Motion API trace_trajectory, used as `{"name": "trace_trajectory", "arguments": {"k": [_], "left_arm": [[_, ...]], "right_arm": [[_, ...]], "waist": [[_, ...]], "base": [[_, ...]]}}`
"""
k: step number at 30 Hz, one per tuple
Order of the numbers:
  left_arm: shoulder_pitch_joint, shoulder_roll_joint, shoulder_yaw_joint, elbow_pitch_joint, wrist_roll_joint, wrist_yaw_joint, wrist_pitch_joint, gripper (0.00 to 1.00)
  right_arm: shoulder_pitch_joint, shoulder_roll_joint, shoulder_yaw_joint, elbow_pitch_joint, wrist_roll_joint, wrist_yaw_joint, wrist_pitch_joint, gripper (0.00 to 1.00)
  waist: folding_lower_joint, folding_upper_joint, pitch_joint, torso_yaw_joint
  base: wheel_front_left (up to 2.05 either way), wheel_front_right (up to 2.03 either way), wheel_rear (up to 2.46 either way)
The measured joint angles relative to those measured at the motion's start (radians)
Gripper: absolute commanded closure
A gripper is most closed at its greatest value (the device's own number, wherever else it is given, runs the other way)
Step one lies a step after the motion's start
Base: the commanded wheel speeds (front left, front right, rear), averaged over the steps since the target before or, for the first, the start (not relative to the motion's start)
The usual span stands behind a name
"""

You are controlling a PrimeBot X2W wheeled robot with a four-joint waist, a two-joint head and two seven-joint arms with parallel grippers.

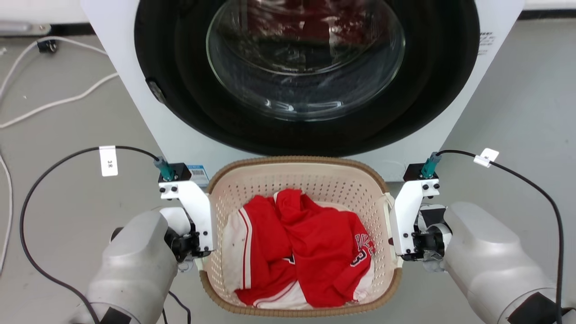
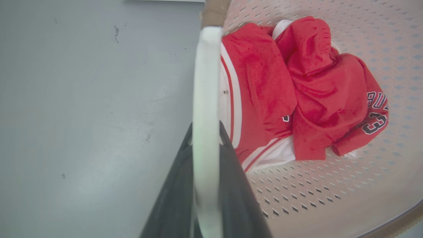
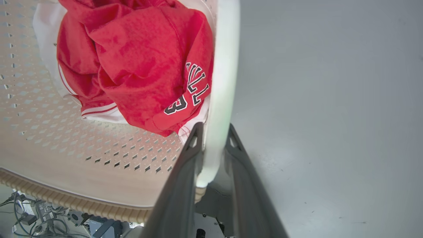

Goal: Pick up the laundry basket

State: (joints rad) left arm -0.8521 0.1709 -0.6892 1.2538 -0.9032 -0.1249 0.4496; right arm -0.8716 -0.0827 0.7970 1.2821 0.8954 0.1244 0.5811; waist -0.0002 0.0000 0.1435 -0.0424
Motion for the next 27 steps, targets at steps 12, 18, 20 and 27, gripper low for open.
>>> {"name": "trace_trajectory", "arguments": {"k": [12, 18, 20, 27], "left_arm": [[0.065, -0.001, -0.022, 0.009, -0.03, -0.003, 0.03, 1.0], [0.085, -0.004, -0.031, 0.011, -0.043, -0.003, 0.026, 1.0], [0.113, -0.008, -0.036, 0.016, -0.052, -0.004, 0.026, 1.0], [0.139, -0.013, -0.044, 0.02, -0.061, -0.004, 0.021, 1.0]], "right_arm": [[0.034, 0.004, -0.01, 0.007, 0.011, 0.0, 0.113, 1.0], [0.06, 0.001, -0.023, 0.007, 0.001, 0.001, 0.133, 1.0], [0.083, 0.001, -0.034, 0.007, -0.009, 0.002, 0.149, 1.0], [0.107, 0.001, -0.056, 0.007, -0.029, 0.005, 0.155, 1.0]], "waist": [[0.0, 0.0, -0.127, -0.007], [0.0, 0.0, -0.168, -0.012], [0.0001, 0.0, -0.19, -0.017], [0.0001, 0.0, -0.21, -0.017]], "base": [[0.0, 0.0, 0.0], [0.0, 0.0, 0.0], [0.0, 0.0, 0.0], [0.0, 0.0, 0.0]]}}
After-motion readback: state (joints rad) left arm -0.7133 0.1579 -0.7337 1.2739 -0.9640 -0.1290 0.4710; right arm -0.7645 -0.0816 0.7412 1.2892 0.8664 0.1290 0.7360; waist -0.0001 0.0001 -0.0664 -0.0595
